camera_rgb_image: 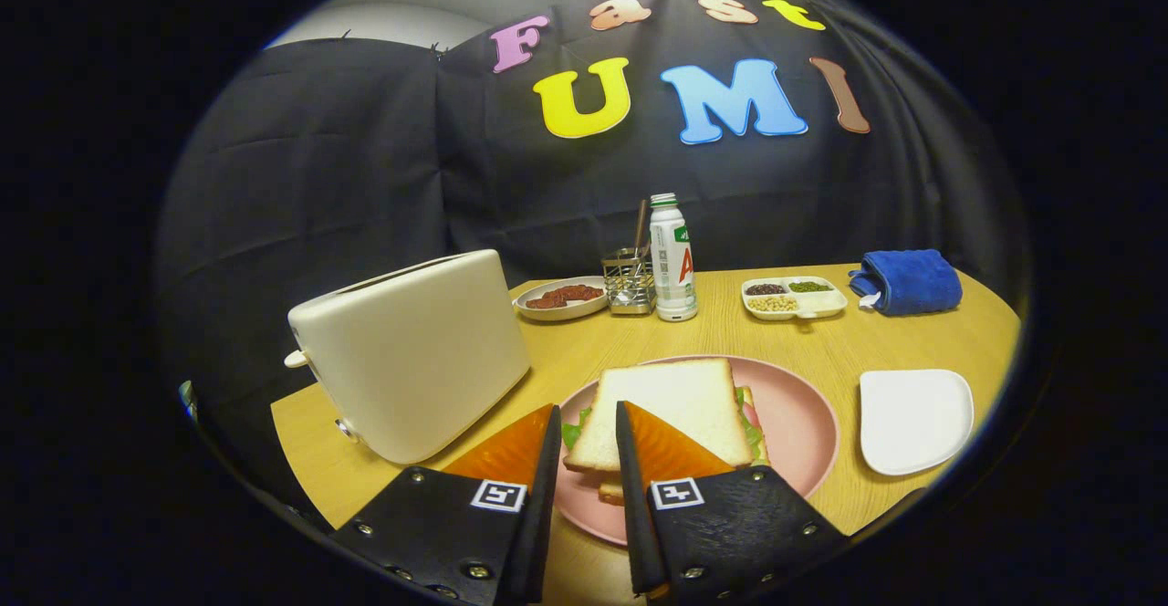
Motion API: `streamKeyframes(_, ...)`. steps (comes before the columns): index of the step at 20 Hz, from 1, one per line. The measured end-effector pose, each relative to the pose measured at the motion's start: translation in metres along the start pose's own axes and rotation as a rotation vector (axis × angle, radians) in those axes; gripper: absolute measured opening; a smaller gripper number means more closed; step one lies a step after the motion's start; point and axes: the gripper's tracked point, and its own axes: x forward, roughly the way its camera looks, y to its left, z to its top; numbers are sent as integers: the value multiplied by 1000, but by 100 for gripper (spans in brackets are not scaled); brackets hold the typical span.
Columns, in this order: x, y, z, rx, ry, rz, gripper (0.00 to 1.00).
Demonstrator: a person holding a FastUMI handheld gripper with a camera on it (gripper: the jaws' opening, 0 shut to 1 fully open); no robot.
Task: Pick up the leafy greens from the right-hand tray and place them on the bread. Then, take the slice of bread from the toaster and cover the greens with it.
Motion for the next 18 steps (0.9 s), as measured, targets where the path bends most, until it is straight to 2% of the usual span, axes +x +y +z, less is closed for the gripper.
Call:
streamKeyframes(5,-12,-37,24,28,-53,-62,35)
streamKeyframes(13,-52,-153,95,-23,-171,-223,35)
streamKeyframes(18,-80,-214,124,-46,-201,-211,35)
